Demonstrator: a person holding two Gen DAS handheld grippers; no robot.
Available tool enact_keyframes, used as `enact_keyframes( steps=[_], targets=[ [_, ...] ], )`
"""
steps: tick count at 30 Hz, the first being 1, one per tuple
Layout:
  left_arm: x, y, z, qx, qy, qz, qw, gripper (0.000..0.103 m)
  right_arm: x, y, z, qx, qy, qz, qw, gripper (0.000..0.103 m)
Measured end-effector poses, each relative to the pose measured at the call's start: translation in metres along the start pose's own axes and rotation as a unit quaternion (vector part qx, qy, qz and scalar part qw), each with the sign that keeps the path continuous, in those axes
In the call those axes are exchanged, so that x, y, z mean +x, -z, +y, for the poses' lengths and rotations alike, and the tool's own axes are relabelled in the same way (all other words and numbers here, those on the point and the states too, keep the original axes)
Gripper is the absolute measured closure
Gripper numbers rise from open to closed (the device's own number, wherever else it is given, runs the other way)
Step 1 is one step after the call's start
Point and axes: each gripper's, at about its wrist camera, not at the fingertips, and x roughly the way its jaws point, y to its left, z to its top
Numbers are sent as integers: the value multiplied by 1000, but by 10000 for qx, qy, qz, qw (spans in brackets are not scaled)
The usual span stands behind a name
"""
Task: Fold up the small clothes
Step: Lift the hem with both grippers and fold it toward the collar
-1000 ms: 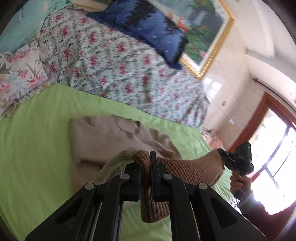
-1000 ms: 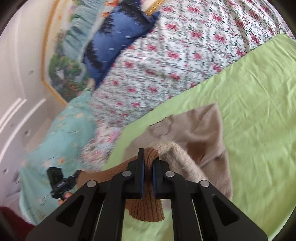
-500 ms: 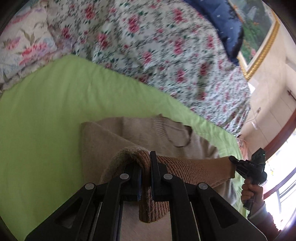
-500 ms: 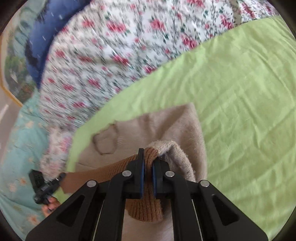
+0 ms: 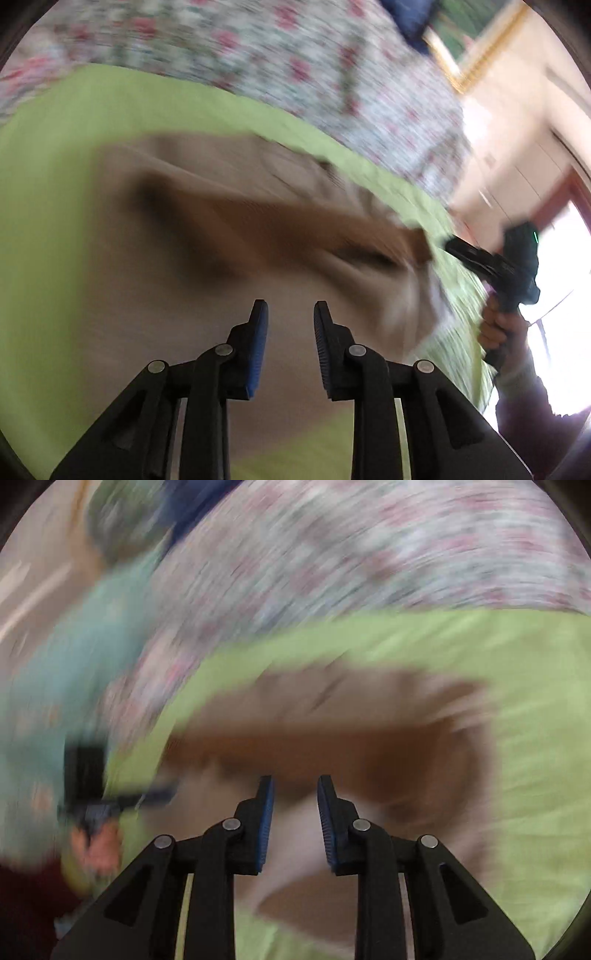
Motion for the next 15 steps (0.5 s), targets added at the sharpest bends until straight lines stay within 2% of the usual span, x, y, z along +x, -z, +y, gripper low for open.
enact_keyframes(
  steps=[3,4,6,7,8,9,11,13,14,15],
  targets=[
    [30,-4,-23,343,47,271,9990,78,55,2,26,-616,-171,980,9931,76],
    [41,-9,-25,426,-41,357,9984,78,77,0,25,-803,57,1309,9881,76],
    [62,-23,-15,439,-239,643,9967,81,97,-8,11,-809,213,1568,9841,82],
    [68,-31,-7,390,-282,754,9960,87,102,-17,-1,-685,130,1559,9853,84],
    [70,-40,0,363,-279,791,9958,99,103,-30,-17,-455,69,1435,9886,84],
    [69,-51,10,371,-349,724,9961,101,101,-40,-31,-243,99,1297,9912,84],
    [64,-71,30,294,-663,571,9957,101,93,-64,-70,254,749,855,9932,84],
    [60,-93,57,93,-1041,371,9938,100,85,-80,-111,732,1577,445,9838,84],
    [58,-101,69,-43,-1310,266,9910,103,82,-82,-123,902,1691,302,9810,86],
    [56,-109,86,-313,-1292,168,9910,103,77,-85,-133,1124,1678,123,9793,86]
  ],
)
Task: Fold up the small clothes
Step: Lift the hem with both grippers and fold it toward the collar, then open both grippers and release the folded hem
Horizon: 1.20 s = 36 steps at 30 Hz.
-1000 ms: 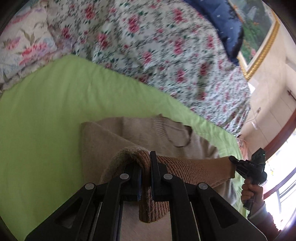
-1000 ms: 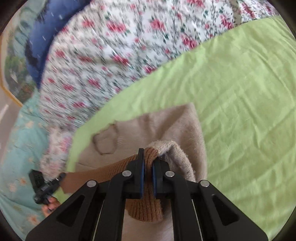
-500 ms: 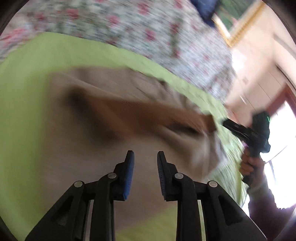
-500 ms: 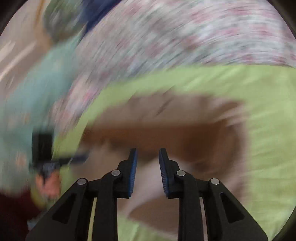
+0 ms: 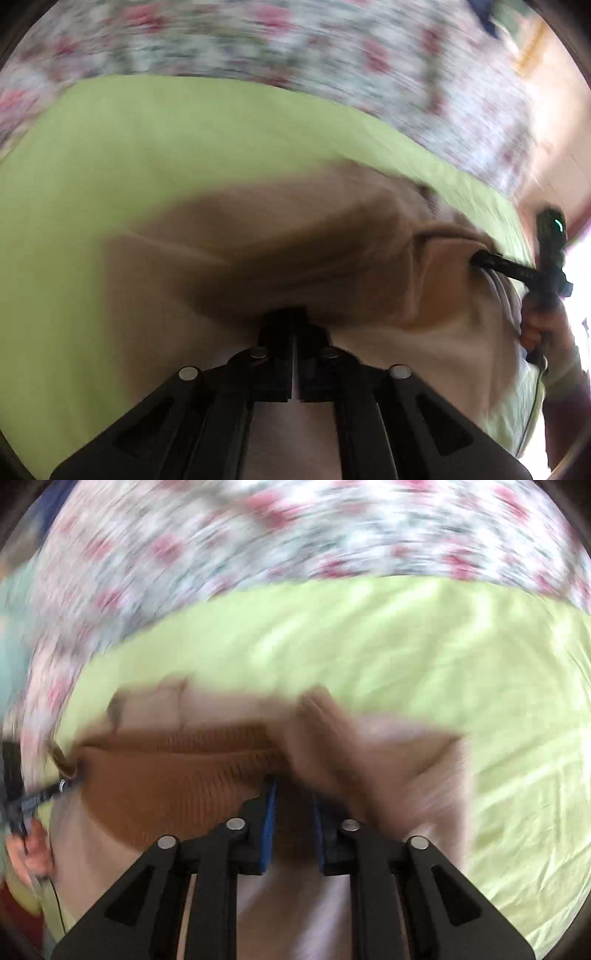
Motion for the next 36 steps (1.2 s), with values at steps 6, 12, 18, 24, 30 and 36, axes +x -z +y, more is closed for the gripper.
enact_keyframes(
  steps=[6,12,18,24,30,36],
  targets=[
    [-28,-1,35,-885,119,-610,9941,102,-40,14,29,24,-324,-827,9960,81],
    [-64,49,-6,-488,635,-731,9941,90,-14,57,116,-1266,-1712,410,9762,80],
    [-51,76,-6,-256,-25,-434,9987,87,24,38,95,-798,-1195,217,9894,82],
    [-78,88,21,-622,-68,-528,9966,98,-29,38,15,603,-418,-690,9949,80],
    [-126,131,-16,-628,405,-763,9943,69,-92,98,13,537,-693,-873,9923,71],
    [-138,192,-58,-914,640,-739,9910,45,-132,183,18,655,-936,-844,9899,67]
  ],
)
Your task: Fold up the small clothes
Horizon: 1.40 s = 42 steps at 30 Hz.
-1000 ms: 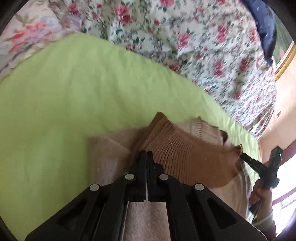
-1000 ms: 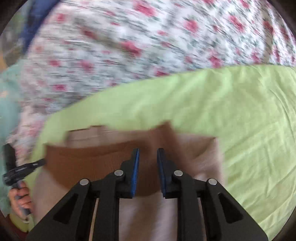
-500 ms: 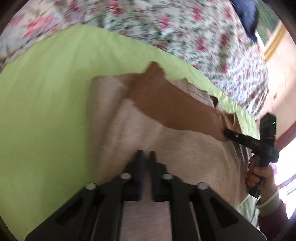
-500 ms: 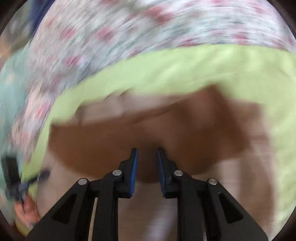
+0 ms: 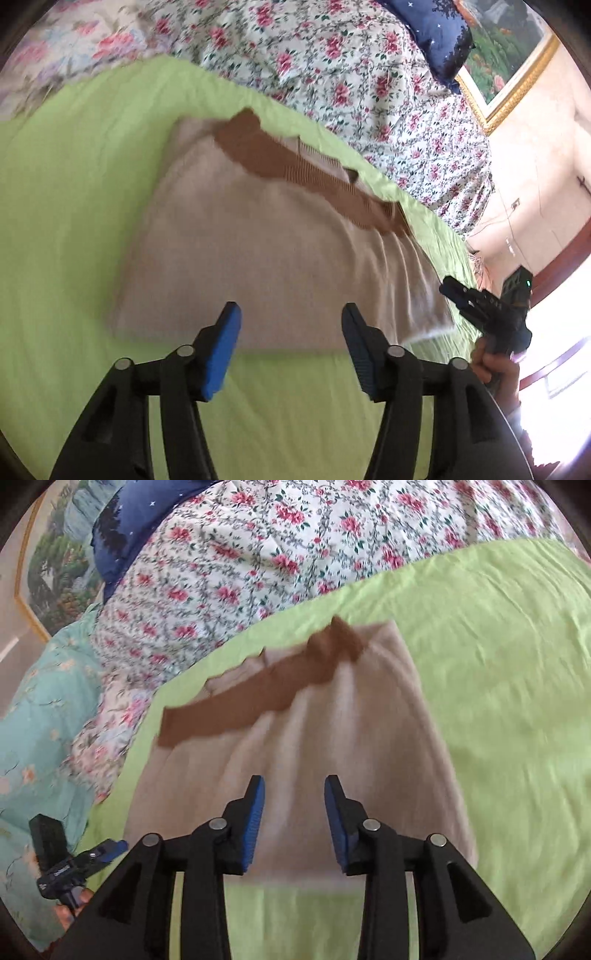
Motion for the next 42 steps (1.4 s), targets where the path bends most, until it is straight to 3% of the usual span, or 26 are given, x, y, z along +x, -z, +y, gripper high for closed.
enact_keyframes(
  steps=[4,9,14,24,25,27,30,33,36,39,42],
  targets=[
    [6,32,3,-384,-34,130,9992,45,-12,38,4,175,-102,116,9997,65],
    [17,49,14,-812,-37,200,9965,44,-22,75,11,320,-211,262,9989,65],
    [21,36,28,-1170,-84,-139,9930,40,-24,88,17,323,-296,419,9982,64],
    [41,-13,59,-1732,-484,-777,9806,44,-10,76,19,272,-357,460,9979,63],
    [44,-17,57,-1667,-536,-777,9815,47,-7,73,19,250,-370,459,9979,64],
    [50,-26,51,-1491,-531,-722,9847,89,-4,63,20,174,-399,427,9981,64],
    [46,-36,32,-1244,-538,-820,9874,90,-2,40,17,80,-462,335,9983,64],
    [36,-46,-3,-675,-551,-998,9912,92,-2,10,18,-120,-469,245,9985,64],
    [36,-51,-50,61,-371,-996,9943,92,5,-21,14,-22,-893,325,9955,64],
    [54,-45,-99,838,-327,-743,9932,92,23,-48,10,156,-1302,572,9897,63],
    [85,-29,-136,1452,-414,-444,9875,92,54,-66,4,550,-1691,890,9800,47]
  ],
)
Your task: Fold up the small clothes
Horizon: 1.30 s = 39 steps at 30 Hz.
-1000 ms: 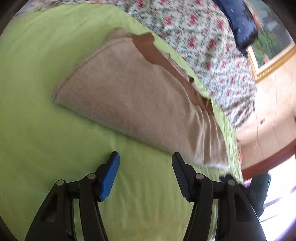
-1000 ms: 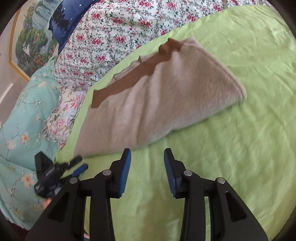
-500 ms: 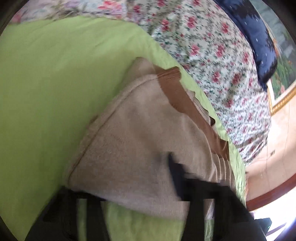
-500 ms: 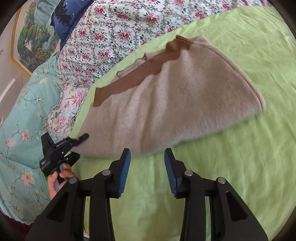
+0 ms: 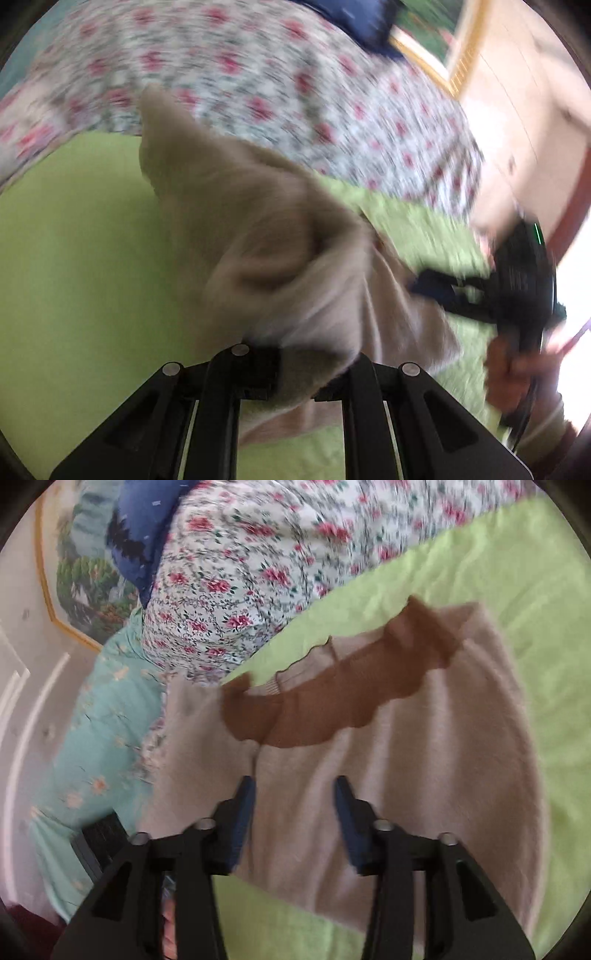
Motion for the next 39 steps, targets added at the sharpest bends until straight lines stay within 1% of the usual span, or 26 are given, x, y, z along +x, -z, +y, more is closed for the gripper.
enact_keyframes(
  steps=[1,3,5,7,9,10,11,12,13,15,17,19,21,22,23,25,26,27,29,31,32,35,39],
  targets=[
    [8,3,-9,115,10,89,9999,93,8,-4,-3,69,-16,73,9999,42],
    [23,9,-19,237,44,252,9994,93,27,-10,-4,98,-73,312,9994,42],
    [36,12,-25,331,43,395,9987,93,52,-15,-2,87,-241,596,9979,42],
    [41,15,-26,358,44,436,9984,94,71,-19,1,47,-270,762,9967,42],
    [42,17,-25,399,37,464,9981,94,89,-25,7,-59,-287,838,9960,42],
    [42,17,-25,434,37,464,9980,94,97,-27,9,-99,-275,849,9960,45],
    [43,17,-26,484,15,471,9977,94,104,-31,13,-163,-152,861,9960,49],
    [44,17,-28,553,-20,476,9973,94,110,-34,19,-337,99,865,9956,64],
    [42,18,-29,619,-60,473,9969,94,112,-36,24,-475,220,895,9946,77],
    [41,17,-35,712,-82,470,9963,94,107,-43,36,-755,280,849,9931,83],
    [34,11,-41,730,-45,404,9965,94,89,-51,56,-1217,352,685,9896,84],
    [26,0,-54,790,135,269,9964,94,63,-59,71,-1523,381,467,9865,84],
    [22,-11,-73,848,374,148,9956,94,34,-69,75,-1728,442,268,9836,84],
    [23,-15,-83,886,471,117,9949,94,16,-74,71,-1827,561,152,9814,84],
    [26,-18,-93,924,570,102,9940,94,7,-78,66,-1831,662,94,9808,84],
    [38,-20,-112,942,800,148,9922,94,-10,-83,39,-1717,946,78,9806,84],
    [47,-18,-119,934,888,213,9914,94,-13,-83,28,-1682,1083,100,9797,84],
    [60,-15,-126,905,974,357,9905,94,-15,-82,16,-1615,1212,140,9793,84],
    [82,-6,-135,899,1046,622,9885,94,-15,-76,-18,-1367,1411,273,9801,84],
    [99,6,-143,981,1013,853,9863,94,-12,-68,-44,-1185,1479,333,9813,84],
    [107,12,-146,1031,964,950,9854,94,-11,-65,-51,-1172,1483,313,9815,84],
    [115,24,-152,1157,806,1020,9847,94,-11,-60,-57,-1250,1371,162,9825,84],
    [112,24,-156,1209,823,1046,9837,88,-8,-58,-52,-1434,1498,202,9781,81]
  ],
)
